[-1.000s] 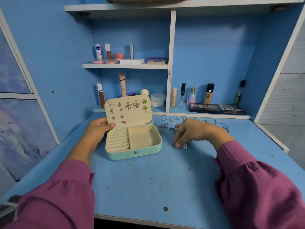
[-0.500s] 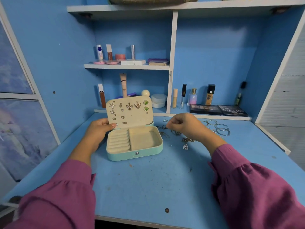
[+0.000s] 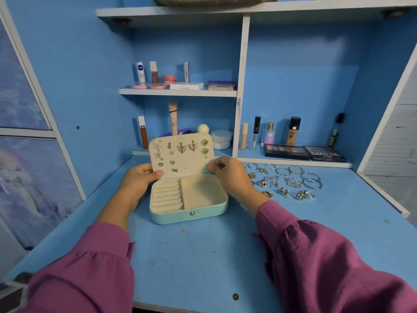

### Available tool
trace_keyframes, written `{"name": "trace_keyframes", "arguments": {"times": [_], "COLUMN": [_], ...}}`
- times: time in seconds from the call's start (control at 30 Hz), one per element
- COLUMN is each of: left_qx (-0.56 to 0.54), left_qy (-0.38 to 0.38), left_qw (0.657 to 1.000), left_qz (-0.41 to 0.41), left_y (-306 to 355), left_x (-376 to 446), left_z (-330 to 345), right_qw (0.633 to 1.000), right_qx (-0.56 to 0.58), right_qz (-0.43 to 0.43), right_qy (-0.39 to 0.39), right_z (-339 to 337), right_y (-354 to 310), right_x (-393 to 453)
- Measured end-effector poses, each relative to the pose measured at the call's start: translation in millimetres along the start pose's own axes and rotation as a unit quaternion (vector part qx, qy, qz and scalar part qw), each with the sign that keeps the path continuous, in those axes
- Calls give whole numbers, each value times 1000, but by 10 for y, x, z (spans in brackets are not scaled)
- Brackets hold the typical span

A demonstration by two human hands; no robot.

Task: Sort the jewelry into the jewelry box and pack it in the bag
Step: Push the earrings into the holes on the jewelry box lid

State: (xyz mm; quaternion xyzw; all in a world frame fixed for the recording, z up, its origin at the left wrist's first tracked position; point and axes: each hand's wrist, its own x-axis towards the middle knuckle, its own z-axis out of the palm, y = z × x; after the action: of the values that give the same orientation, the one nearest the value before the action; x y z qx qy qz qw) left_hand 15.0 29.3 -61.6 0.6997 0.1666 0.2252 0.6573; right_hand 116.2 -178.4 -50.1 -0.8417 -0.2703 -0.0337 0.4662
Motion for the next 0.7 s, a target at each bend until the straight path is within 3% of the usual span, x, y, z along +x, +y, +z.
{"name": "trace_keyframes", "arguments": {"times": [0.3,0.47,0.7], "left_qx": [-5,-8,9], "left_qy": [-1,-4,-30], "left_qw": [1000,1000,999], "left_qz": [-1,-7,2], "left_y": [19,11,18], "left_x": [-19,-8,10], "left_z": [1,-16,-77], "right_qw": [1000,994,990], "right_qx": [5,79,103], "right_qz": [24,68,100], "right_qy": [16,39,-13], "right_z": [60,59,-18], "right_y": [6,-17,-66], "right_x": [41,69,143]}}
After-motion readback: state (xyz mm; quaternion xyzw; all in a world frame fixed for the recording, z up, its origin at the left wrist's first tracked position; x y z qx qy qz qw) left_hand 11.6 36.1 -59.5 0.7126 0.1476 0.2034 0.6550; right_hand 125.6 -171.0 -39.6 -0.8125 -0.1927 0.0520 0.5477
